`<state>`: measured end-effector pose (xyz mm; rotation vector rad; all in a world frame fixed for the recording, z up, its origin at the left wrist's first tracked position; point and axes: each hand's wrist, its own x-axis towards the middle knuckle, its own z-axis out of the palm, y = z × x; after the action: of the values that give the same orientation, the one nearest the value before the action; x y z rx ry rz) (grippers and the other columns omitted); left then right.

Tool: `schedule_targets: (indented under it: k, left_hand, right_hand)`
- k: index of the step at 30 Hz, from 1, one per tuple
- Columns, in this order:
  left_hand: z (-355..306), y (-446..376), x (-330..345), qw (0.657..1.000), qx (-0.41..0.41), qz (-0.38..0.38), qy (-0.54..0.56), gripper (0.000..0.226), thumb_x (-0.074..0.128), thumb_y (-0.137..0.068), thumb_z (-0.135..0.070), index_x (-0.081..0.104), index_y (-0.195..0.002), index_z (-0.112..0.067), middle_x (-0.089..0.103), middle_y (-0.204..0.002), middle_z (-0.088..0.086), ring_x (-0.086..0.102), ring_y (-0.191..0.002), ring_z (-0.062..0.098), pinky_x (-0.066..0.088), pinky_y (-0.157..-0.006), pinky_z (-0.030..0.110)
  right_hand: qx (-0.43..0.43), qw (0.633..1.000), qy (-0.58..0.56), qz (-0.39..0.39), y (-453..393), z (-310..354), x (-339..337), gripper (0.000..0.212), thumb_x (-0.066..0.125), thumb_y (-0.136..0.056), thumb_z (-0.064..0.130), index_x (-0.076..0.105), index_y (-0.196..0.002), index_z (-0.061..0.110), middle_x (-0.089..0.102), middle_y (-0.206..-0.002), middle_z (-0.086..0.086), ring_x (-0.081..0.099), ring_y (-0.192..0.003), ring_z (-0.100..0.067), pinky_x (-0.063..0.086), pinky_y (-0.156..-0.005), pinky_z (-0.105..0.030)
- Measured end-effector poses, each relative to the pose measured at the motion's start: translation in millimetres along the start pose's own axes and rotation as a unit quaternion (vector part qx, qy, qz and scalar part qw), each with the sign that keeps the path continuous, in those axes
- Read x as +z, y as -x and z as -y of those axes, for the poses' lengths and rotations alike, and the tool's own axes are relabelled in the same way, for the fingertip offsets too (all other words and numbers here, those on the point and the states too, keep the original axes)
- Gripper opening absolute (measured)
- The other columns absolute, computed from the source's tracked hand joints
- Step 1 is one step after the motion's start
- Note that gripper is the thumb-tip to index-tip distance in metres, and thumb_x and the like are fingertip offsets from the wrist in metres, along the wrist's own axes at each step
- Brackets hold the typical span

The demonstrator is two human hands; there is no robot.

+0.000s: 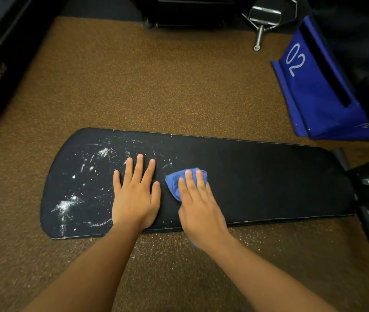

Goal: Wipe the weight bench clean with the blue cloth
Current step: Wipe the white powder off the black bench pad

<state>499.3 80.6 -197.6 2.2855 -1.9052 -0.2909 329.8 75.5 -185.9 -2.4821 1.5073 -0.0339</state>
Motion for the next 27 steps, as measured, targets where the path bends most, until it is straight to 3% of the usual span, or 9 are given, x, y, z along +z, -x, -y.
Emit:
schedule_targets:
  k: [3, 5, 7, 9, 14, 17, 20, 23, 27]
  left_hand:
    - [-0.1, -0.4, -0.8, 1.000, -0.001, -0.001, 0.003, 0.060, 0.011, -0.094, -0.047, 0.010, -0.152, -0.030, 0.002, -0.161, -0.001, -0.008, -0.147, 0.019, -0.001, -0.117, 0.050]
    - [-1.1, -0.5, -1.5, 1.000, 0.000, 0.000, 0.005, 0.060, 0.011, -0.094, -0.047, 0.010, -0.152, -0.030, 0.001, -0.161, -0.002, -0.009, -0.147, 0.019, -0.002, -0.117, 0.050]
    - [-1.4, 0.2, -1.7, 1.000, 0.000, 0.003, 0.003, 0.060, 0.010, -0.095, -0.047, 0.008, -0.152, -0.030, 0.000, -0.161, -0.002, -0.010, -0.146, 0.019, -0.003, -0.117, 0.049]
    - [-1.5, -0.2, -1.9, 1.000, -0.001, 0.003, 0.000, 0.059, 0.010, -0.095, -0.047, 0.008, -0.152, -0.031, 0.000, -0.161, -0.002, -0.011, -0.146, 0.019, -0.003, -0.117, 0.049]
    - [-1.9, -0.8, -1.3, 1.000, -0.002, -0.001, -0.003, 0.060, 0.012, -0.094, -0.046, 0.011, -0.152, -0.030, 0.002, -0.161, -0.001, -0.008, -0.147, 0.020, -0.002, -0.117, 0.050]
    - [-1.0, -1.9, -0.3, 1.000, -0.001, -0.001, -0.005, 0.060, 0.013, -0.093, -0.045, 0.012, -0.152, -0.030, 0.004, -0.161, -0.001, -0.006, -0.147, 0.020, 0.000, -0.117, 0.050]
    - [-1.0, -1.8, -0.2, 1.000, -0.001, 0.000, -0.004, 0.061, 0.012, -0.093, -0.044, 0.011, -0.152, -0.030, 0.003, -0.161, -0.001, -0.007, -0.147, 0.020, 0.000, -0.117, 0.050]
    - [-0.9, -0.8, -1.1, 1.000, 0.000, 0.000, 0.000, 0.061, 0.012, -0.093, -0.044, 0.011, -0.152, -0.030, 0.003, -0.161, -0.001, -0.008, -0.147, 0.019, -0.001, -0.117, 0.049]
    - [-1.0, -0.4, -1.5, 1.000, -0.001, 0.000, 0.003, 0.061, 0.011, -0.093, -0.045, 0.009, -0.152, -0.030, 0.001, -0.161, -0.002, -0.009, -0.147, 0.019, -0.003, -0.117, 0.048]
  right_hand:
    - [0.039, 0.999, 0.013, 0.003, 0.4, -14.2, -4.0, 0.056, 0.043, -0.083, 0.018, 0.046, -0.136, 0.000, 0.041, -0.145, -0.022, 0.034, -0.135, -0.042, 0.040, -0.103, -0.052]
    - [0.082, 0.996, 0.019, -0.006, -20.1, -21.8, -9.9, 0.062, 0.052, -0.085, 0.013, 0.032, -0.143, -0.002, 0.026, -0.152, -0.024, 0.020, -0.141, -0.044, 0.029, -0.111, -0.051]
    - [0.121, 0.992, 0.020, 0.001, -49.0, -28.9, -18.0, 0.064, 0.041, -0.094, 0.013, 0.011, -0.148, -0.001, 0.003, -0.158, -0.022, -0.002, -0.144, -0.041, 0.010, -0.117, -0.049]
    - [0.149, 0.989, 0.014, -0.010, -74.6, -30.4, -24.4, 0.062, 0.033, -0.096, 0.012, 0.004, -0.149, 0.000, -0.005, -0.158, -0.021, -0.009, -0.144, -0.040, 0.005, -0.118, -0.048]
    - [0.154, 0.988, 0.016, -0.022, -100.7, -13.8, -19.9, 0.061, 0.032, -0.097, 0.013, 0.005, -0.149, -0.001, -0.002, -0.157, -0.023, -0.008, -0.144, -0.042, 0.006, -0.118, -0.050]
    - [0.089, 0.996, 0.013, -0.004, -85.8, -5.8, -16.0, 0.061, 0.034, -0.095, 0.014, 0.008, -0.149, -0.001, 0.002, -0.157, -0.024, -0.006, -0.144, -0.042, 0.008, -0.117, -0.051]
    - [0.012, 1.000, 0.013, -0.005, -46.6, -0.8, -7.6, 0.058, 0.042, -0.090, 0.014, 0.029, -0.144, -0.001, 0.023, -0.153, -0.025, 0.013, -0.143, -0.043, 0.023, -0.114, -0.052]
    - [0.008, 1.000, 0.012, -0.006, -13.2, -10.9, -2.0, 0.055, 0.035, -0.084, 0.020, 0.048, -0.134, 0.001, 0.043, -0.143, -0.021, 0.035, -0.135, -0.041, 0.038, -0.105, -0.051]
    - [0.062, 0.998, 0.009, -0.022, -23.4, -21.9, -8.4, 0.056, 0.038, -0.086, 0.014, 0.038, -0.140, -0.002, 0.032, -0.150, -0.023, 0.024, -0.140, -0.042, 0.032, -0.111, -0.051]
